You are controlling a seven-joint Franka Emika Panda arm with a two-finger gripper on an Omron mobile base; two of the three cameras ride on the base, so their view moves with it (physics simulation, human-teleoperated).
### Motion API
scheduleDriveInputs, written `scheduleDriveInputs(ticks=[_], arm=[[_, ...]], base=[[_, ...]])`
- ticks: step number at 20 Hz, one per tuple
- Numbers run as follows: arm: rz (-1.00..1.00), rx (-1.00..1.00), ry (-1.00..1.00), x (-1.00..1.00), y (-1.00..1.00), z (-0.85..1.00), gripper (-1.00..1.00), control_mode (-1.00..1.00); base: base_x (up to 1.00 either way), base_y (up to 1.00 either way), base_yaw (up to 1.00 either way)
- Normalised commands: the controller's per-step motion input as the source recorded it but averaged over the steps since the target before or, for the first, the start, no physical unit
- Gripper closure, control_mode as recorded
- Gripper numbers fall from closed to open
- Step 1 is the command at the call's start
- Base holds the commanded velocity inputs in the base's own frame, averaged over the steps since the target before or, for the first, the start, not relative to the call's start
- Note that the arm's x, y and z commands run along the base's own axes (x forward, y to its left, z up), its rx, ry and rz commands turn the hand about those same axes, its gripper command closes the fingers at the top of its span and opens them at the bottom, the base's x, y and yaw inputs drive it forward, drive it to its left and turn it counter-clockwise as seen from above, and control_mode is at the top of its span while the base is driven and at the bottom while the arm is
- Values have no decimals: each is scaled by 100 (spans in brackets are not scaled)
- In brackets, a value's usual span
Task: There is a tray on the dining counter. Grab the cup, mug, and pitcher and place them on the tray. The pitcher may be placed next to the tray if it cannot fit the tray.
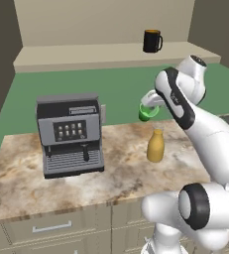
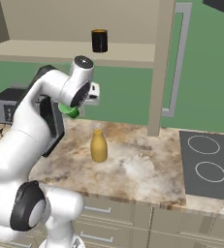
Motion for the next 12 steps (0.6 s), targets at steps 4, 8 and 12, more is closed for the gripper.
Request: scheduleDriveInputs(ticks=[4,8,12], arm=[[3,6,7,-31,0,-3,100,-100],[0,0,18,-3,0,12,100,-100],[0,0,23,-14,0,11,100,-100]], base=[[0,0,0],[0,0,0],[0,0,0]])
